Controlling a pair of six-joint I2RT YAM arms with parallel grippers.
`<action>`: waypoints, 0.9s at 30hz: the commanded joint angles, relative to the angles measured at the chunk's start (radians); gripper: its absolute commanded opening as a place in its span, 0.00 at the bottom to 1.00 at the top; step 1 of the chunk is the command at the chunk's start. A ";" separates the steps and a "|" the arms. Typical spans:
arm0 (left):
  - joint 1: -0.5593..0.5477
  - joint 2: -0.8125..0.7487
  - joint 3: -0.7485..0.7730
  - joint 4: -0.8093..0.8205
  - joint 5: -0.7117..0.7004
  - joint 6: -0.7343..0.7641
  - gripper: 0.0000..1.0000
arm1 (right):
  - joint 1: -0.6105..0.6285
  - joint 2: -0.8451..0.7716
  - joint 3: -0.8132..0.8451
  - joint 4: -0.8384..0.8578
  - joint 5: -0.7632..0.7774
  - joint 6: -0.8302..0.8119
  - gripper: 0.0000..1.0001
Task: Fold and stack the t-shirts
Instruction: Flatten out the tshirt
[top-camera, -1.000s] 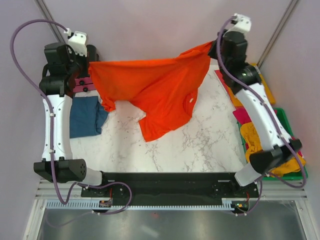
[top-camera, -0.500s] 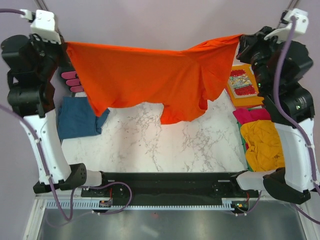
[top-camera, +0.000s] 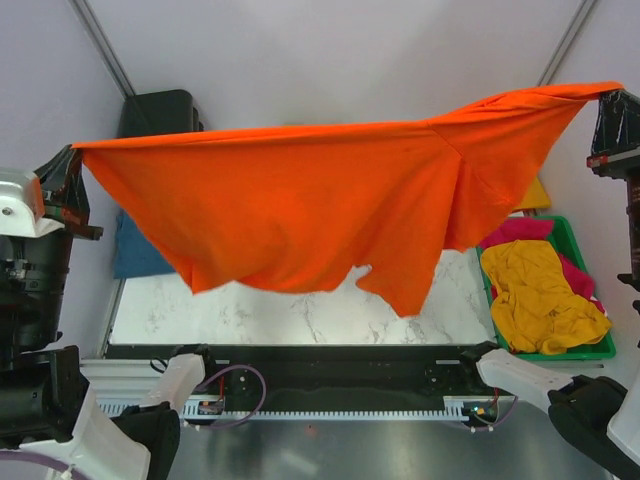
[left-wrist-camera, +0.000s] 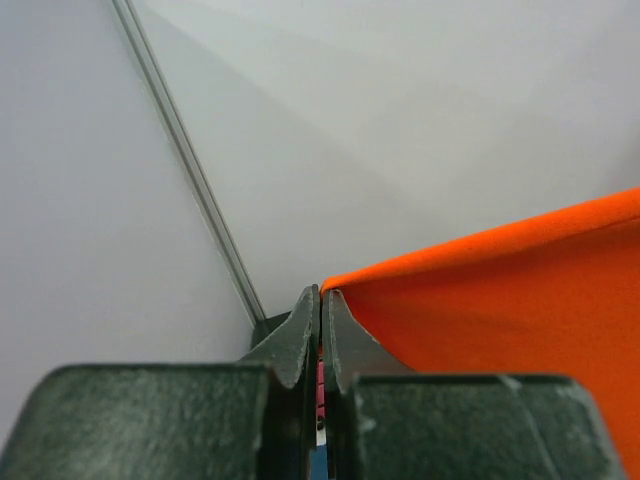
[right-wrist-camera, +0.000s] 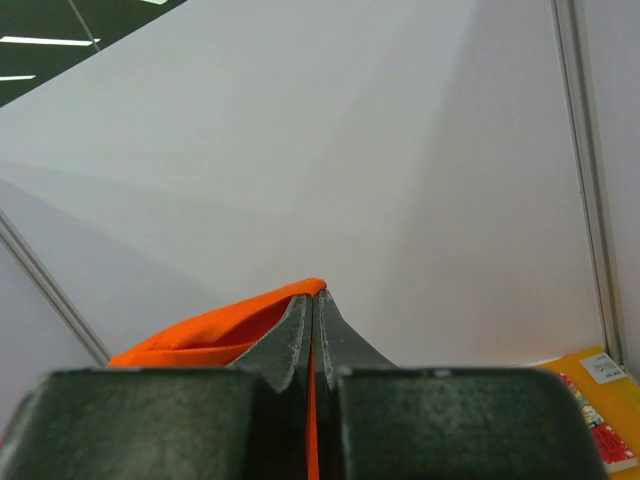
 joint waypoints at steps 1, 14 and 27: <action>0.010 -0.010 -0.065 -0.028 -0.039 -0.014 0.02 | 0.006 0.016 -0.021 0.010 0.075 -0.037 0.00; 0.011 -0.001 -0.630 0.123 0.080 -0.008 0.02 | -0.007 0.114 -0.526 0.163 0.162 -0.005 0.00; 0.011 0.398 -1.105 0.495 0.154 -0.004 0.02 | -0.075 0.675 -0.603 0.358 0.135 0.032 0.00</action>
